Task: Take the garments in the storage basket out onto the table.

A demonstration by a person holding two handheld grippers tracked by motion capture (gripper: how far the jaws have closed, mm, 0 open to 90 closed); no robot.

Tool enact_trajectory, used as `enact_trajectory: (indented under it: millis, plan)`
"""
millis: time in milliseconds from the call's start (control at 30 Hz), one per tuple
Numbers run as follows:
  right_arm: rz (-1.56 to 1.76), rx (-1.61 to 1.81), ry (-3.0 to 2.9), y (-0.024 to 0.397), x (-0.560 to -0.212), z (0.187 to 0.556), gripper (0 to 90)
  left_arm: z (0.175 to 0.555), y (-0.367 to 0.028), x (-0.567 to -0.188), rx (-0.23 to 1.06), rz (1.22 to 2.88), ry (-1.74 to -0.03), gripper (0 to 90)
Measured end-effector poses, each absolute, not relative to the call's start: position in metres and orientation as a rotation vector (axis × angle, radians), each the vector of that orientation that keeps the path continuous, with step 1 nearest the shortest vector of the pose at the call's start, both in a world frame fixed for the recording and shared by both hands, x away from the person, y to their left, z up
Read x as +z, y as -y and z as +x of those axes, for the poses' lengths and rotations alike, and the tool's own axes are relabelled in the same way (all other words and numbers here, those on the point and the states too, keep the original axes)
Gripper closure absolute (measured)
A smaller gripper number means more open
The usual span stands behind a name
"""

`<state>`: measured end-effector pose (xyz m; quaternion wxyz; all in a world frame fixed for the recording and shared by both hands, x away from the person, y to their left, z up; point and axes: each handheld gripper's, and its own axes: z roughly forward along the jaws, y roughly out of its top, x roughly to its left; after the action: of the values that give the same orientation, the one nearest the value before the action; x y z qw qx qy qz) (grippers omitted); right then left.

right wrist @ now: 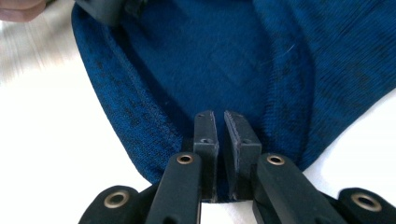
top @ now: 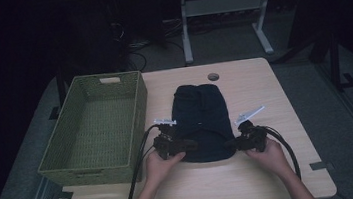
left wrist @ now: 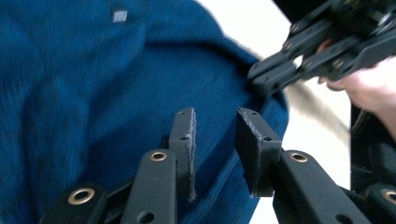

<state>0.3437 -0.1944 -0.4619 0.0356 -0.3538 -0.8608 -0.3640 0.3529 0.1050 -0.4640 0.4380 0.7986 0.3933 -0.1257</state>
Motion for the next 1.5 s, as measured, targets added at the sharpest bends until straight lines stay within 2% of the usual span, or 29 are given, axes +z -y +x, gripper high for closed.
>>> enact_trajectory:
  millis: [333, 567, 833, 933, 1033, 1267, 1500]
  plan:
    - [-1.019, -1.097, 2.645, 0.2, -0.467, 0.32, 82.1, 0.325, -0.107, -0.473, -0.361, 2.051, -0.979, 67.3]
    - [-0.979, -1.089, 2.655, 0.2, -0.466, 0.291, 81.5, 0.292, -0.112, -0.48, -0.421, 1.995, -0.957, 67.6]
    - [-0.942, -1.106, 2.648, 0.201, -0.467, 0.268, 79.3, 0.274, -0.115, -0.478, -0.452, 1.984, -0.905, 67.0]
    - [-0.938, -1.127, 2.634, 0.203, -0.46, 0.269, 73.5, 0.276, -0.115, -0.467, -0.435, 1.957, -0.882, 65.9]
    - [-0.98, -1.203, 2.615, 0.206, -0.447, 0.275, 72.5, 0.285, -0.117, -0.455, -0.371, 1.929, -0.886, 65.1]
    - [-1.093, -1.249, 2.623, 0.205, -0.43, 0.306, 80.7, 0.315, -0.123, -0.449, -0.282, 1.828, -0.977, 66.7]
    - [-1.144, -1.127, 2.601, 0.2, -0.454, 0.333, 82.8, 0.326, -0.115, -0.466, -0.249, 1.872, -1.096, 66.6]
